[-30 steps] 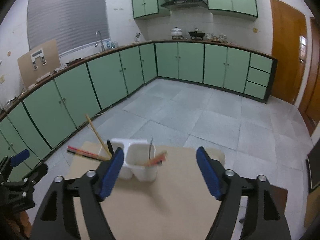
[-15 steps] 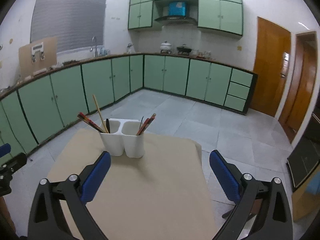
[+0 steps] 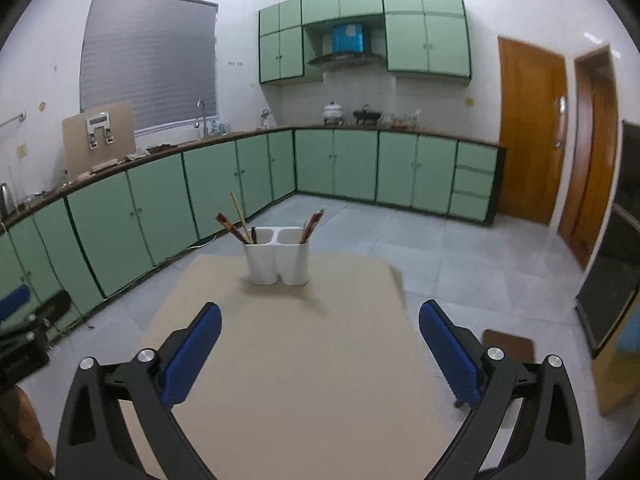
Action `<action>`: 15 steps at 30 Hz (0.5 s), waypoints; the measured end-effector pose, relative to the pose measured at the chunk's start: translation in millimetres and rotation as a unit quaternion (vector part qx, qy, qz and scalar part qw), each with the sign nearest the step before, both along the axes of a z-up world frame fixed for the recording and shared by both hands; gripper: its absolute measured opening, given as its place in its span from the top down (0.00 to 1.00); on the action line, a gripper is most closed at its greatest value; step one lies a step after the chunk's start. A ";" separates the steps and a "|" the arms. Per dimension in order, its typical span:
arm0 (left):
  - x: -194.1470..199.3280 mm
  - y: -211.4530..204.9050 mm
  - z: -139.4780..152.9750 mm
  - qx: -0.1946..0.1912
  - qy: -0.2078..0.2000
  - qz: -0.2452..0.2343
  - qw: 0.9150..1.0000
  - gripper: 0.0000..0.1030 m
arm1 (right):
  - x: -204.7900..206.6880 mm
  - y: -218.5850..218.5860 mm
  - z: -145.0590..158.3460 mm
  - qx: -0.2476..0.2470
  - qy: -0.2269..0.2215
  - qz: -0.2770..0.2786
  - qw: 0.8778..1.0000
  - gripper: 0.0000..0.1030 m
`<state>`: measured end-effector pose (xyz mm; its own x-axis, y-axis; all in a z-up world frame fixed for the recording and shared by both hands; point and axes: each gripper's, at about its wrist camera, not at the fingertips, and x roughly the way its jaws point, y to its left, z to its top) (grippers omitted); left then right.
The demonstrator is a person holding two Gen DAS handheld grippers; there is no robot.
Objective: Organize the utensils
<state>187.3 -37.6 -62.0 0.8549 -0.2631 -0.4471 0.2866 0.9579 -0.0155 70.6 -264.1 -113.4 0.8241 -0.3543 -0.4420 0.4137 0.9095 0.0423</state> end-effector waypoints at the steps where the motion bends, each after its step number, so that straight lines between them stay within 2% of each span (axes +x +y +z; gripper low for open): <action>1: -9.7 5.3 1.7 -0.001 -0.004 0.004 1.000 0.05 | -9.2 3.8 1.4 -0.001 0.001 -0.001 1.000 0.06; 6: -57.0 27.8 10.8 0.009 -0.026 0.026 0.999 0.05 | -44.6 19.1 6.2 -0.005 0.001 -0.010 1.000 0.06; 10: -91.2 43.0 13.5 -0.010 -0.013 0.026 1.000 0.05 | -65.4 29.5 10.4 -0.010 -0.007 -0.012 1.000 0.06; 15: -137.0 56.5 7.1 -0.002 -0.020 0.041 0.999 0.05 | -92.1 44.0 9.1 -0.019 -0.013 -0.017 1.000 0.06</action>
<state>50.3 18.9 -54.9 0.8908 -0.1936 -0.4111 0.2082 0.9780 -0.0095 -21.5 -220.2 -104.3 0.8226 -0.3977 -0.4065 0.4430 0.8963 0.0195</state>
